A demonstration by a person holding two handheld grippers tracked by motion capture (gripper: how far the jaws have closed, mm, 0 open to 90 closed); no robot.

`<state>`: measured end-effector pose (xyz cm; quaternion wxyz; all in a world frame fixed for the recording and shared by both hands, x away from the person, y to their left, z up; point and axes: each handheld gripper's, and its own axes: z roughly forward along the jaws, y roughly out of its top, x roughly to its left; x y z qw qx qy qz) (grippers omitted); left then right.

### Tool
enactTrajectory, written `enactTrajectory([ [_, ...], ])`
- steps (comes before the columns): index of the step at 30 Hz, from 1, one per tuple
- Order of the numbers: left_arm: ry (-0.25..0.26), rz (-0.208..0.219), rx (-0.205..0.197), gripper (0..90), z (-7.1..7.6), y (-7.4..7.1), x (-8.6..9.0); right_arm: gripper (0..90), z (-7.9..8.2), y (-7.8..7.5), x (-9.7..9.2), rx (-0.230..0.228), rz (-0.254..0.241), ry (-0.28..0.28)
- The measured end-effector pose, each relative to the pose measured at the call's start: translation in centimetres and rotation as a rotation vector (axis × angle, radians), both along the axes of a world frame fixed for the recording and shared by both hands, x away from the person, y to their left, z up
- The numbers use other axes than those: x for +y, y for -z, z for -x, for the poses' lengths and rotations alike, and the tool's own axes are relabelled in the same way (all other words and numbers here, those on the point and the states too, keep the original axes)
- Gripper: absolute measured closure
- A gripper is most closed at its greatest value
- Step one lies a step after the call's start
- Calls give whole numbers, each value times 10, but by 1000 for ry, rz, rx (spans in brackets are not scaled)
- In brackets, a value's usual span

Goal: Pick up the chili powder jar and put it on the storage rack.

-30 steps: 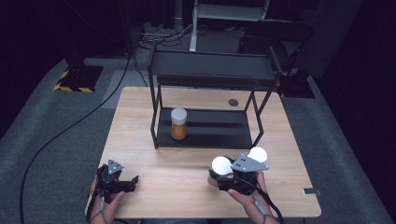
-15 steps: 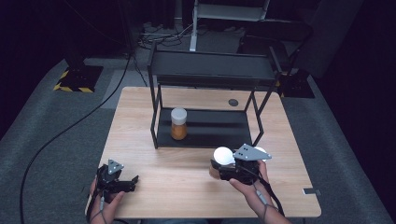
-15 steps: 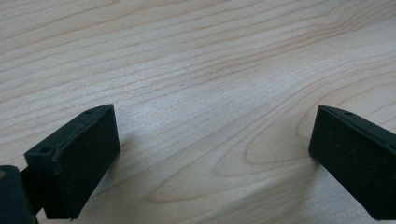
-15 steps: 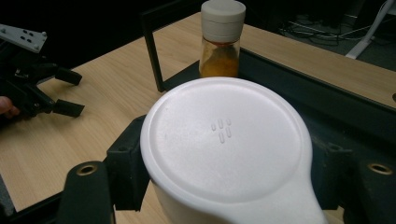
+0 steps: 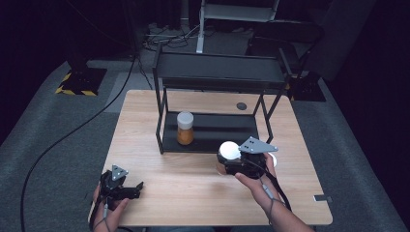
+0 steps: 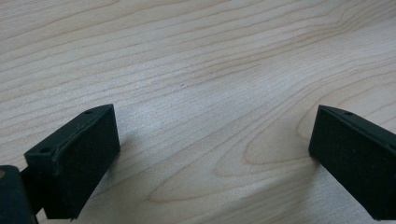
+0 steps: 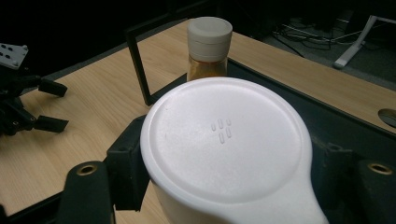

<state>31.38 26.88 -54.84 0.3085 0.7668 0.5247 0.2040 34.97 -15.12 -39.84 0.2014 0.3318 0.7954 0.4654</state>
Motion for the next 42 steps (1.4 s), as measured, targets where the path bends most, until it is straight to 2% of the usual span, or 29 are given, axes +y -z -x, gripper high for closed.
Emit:
enactTrajectory([
  [16, -1, -1, -1, 14, 1, 0, 0, 306, -24, -8, 17, -5, 20, 2],
  [28, -3, 0, -2, 13, 0, 0, 0, 306, -42, -8, 29, -18, 46, 14],
  [42, -3, 0, -2, 14, 0, 0, 0, 306, -66, -6, 38, -4, 29, 29],
])
